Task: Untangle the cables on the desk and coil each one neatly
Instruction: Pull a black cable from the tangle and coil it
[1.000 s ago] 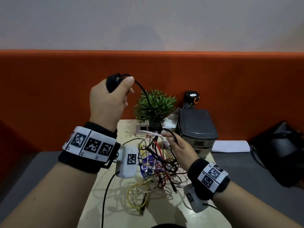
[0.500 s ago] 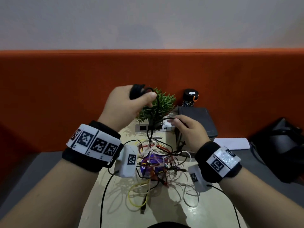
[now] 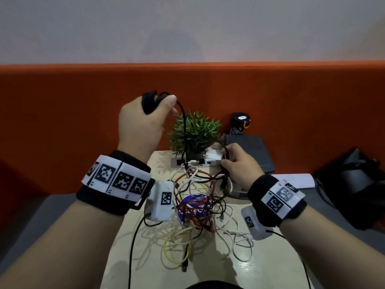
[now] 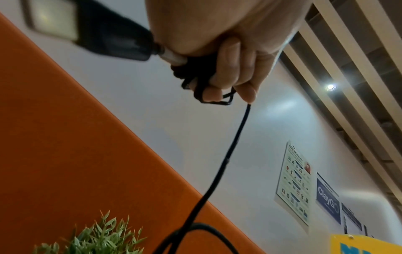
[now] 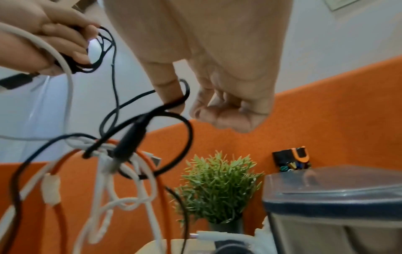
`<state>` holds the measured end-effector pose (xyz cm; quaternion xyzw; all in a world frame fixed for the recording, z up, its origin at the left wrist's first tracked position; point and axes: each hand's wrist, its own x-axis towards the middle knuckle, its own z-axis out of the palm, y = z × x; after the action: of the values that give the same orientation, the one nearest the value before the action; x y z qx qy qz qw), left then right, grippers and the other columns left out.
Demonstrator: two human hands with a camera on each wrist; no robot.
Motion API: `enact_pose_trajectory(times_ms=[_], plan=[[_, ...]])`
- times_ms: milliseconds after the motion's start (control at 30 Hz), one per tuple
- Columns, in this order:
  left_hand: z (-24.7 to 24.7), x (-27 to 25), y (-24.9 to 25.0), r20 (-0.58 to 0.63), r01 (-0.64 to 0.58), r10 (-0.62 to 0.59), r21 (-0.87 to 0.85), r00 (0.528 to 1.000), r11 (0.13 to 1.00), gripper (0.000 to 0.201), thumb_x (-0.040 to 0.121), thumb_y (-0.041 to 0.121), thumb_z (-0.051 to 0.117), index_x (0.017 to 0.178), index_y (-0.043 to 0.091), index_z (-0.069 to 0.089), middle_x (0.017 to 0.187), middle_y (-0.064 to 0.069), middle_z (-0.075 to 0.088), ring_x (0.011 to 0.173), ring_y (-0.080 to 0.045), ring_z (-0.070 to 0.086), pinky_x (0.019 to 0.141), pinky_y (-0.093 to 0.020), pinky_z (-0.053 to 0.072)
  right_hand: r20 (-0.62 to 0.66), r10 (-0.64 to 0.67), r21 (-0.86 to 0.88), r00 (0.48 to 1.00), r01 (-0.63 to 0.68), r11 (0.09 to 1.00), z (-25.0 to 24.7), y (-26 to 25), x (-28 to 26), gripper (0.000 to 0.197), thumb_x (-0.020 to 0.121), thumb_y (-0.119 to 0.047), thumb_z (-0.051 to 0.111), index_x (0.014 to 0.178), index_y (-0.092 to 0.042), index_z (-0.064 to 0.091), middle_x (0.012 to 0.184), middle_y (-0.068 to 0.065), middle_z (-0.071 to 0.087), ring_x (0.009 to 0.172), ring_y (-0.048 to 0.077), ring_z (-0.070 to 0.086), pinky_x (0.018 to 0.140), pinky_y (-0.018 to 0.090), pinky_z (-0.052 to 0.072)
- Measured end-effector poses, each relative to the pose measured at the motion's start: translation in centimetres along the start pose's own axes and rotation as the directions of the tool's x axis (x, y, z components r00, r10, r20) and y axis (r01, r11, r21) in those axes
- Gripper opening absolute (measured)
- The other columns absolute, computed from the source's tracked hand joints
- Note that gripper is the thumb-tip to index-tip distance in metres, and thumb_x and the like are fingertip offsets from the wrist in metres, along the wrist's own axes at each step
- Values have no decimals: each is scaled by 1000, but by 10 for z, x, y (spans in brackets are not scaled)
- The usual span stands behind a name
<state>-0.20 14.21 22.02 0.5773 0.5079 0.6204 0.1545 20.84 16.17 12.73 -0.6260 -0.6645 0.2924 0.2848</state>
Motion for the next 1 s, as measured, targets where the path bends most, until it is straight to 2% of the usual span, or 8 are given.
enact_pose_trajectory(times_ms=[100,267,400,500,600,700,900,1000], plan=[[-2,-2,0,66,-4,3,9,998,1000,28,86,37,65,60,27,65,46,13,55,45,-7,49,47,-18,39,-78,-55,-88,995,48,995,-11,-2,4,27,96,-29,52,117,-13,59,108,4,63,100,20,58,79,27,42],[5,-16,7,376,-59,25,79,926,995,26,84,36,66,63,21,68,57,0,61,51,-5,51,51,-22,42,-164,-159,109,973,178,978,-11,-27,10,11,95,-21,53,93,-21,64,73,-4,64,67,12,58,62,27,45],[14,-21,4,430,-29,-7,78,903,997,25,84,33,68,65,17,70,57,9,64,52,0,53,51,-14,38,110,-294,47,949,290,956,4,-45,0,41,95,1,40,123,-22,58,89,-8,65,84,11,58,67,11,42],[15,-23,1,400,-15,-7,53,916,998,25,85,34,67,65,18,69,59,10,64,54,-3,54,54,-21,43,241,-232,-33,942,247,969,20,-41,-3,63,96,-3,42,148,-30,21,94,-2,64,85,15,60,73,20,44],[12,-19,0,247,11,-18,30,969,999,27,85,34,67,61,21,67,53,11,60,49,-2,51,53,-26,43,-47,-242,80,969,245,966,30,-22,-7,63,91,-5,54,140,-30,23,81,-1,57,70,13,58,65,30,48],[8,-13,-2,135,24,-32,65,990,998,31,85,37,66,58,22,67,48,6,54,46,-9,49,54,-31,43,-247,-302,245,921,361,900,37,-5,-21,54,86,-2,55,120,-36,28,80,0,53,69,17,57,64,36,50],[8,-12,5,114,13,-18,39,993,999,31,86,37,65,60,21,67,45,5,52,47,-12,49,53,-31,42,164,-272,78,948,262,962,49,4,-33,18,86,-38,66,98,-34,53,95,-14,61,93,6,58,82,26,46],[12,-14,14,139,-28,24,27,990,999,30,86,36,65,59,23,66,49,1,56,48,-13,50,54,-35,45,161,-232,-74,959,246,967,58,6,-27,24,84,-53,61,92,-31,57,95,-12,63,95,11,54,94,35,35]])
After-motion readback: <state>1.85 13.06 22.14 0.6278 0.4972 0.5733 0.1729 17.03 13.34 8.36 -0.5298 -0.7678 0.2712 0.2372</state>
